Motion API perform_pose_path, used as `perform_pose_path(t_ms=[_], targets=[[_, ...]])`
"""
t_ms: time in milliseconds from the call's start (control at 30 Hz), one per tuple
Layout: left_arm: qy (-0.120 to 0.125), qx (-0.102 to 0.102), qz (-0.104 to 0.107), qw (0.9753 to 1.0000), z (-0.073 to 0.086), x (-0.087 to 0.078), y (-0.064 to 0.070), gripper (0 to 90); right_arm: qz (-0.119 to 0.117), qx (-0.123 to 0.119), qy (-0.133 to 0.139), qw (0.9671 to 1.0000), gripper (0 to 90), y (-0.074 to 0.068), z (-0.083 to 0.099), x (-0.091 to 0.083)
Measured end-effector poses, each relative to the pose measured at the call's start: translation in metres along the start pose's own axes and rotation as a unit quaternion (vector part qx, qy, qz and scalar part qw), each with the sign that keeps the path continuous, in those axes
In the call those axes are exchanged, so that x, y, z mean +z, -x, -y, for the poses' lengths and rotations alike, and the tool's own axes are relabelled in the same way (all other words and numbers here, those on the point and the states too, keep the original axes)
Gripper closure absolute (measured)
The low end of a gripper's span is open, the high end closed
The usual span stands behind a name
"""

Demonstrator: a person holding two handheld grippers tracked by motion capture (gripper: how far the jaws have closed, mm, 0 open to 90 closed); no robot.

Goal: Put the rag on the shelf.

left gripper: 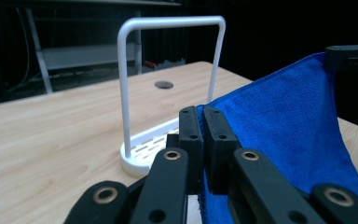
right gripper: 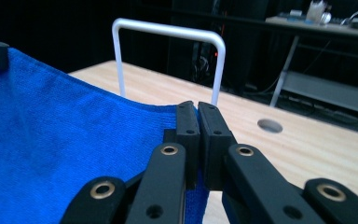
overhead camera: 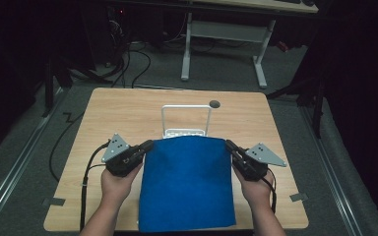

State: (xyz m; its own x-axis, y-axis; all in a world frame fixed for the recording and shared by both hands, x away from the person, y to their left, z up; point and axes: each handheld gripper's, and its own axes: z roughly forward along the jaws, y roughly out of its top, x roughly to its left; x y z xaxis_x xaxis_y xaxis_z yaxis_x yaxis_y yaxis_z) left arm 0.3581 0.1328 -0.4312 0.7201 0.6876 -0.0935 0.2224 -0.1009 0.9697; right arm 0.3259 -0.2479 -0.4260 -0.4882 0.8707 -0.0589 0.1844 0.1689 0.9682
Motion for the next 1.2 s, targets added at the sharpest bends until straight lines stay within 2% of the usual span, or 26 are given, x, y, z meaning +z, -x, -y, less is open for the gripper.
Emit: perform_pose_path(t_ms=[433, 700, 833, 967, 1133, 1200], targets=[[0.059, 0.025, 0.0, 0.9979, -0.025, -0.023, 0.018, 87.2, 0.004, -0.011, 0.066, 0.9978, 88.5, -0.009, -0.028, -0.029], [0.102, 0.045, -0.001, 0.9938, -0.043, -0.043, 0.031, 87.2, 0.004, -0.022, 0.11, 0.9937, 88.4, -0.014, -0.045, -0.049], [0.107, 0.052, -0.003, 0.9929, -0.046, -0.047, 0.033, 87.3, 0.003, -0.026, 0.126, 0.9917, 88.5, -0.016, -0.051, -0.058], [0.106, 0.045, 0.001, 0.9933, -0.047, -0.047, 0.031, 87.4, 0.003, -0.026, 0.131, 0.991, 88.5, -0.018, -0.053, -0.062], [0.098, 0.043, -0.002, 0.9942, -0.048, -0.04, 0.026, 87.7, 0.001, -0.023, 0.13, 0.9913, 88.5, -0.017, -0.055, -0.058], [0.093, 0.049, -0.01, 0.9944, -0.05, -0.035, 0.021, 87.8, 0.004, -0.028, 0.124, 0.9918, 88.6, -0.016, -0.056, -0.053]])
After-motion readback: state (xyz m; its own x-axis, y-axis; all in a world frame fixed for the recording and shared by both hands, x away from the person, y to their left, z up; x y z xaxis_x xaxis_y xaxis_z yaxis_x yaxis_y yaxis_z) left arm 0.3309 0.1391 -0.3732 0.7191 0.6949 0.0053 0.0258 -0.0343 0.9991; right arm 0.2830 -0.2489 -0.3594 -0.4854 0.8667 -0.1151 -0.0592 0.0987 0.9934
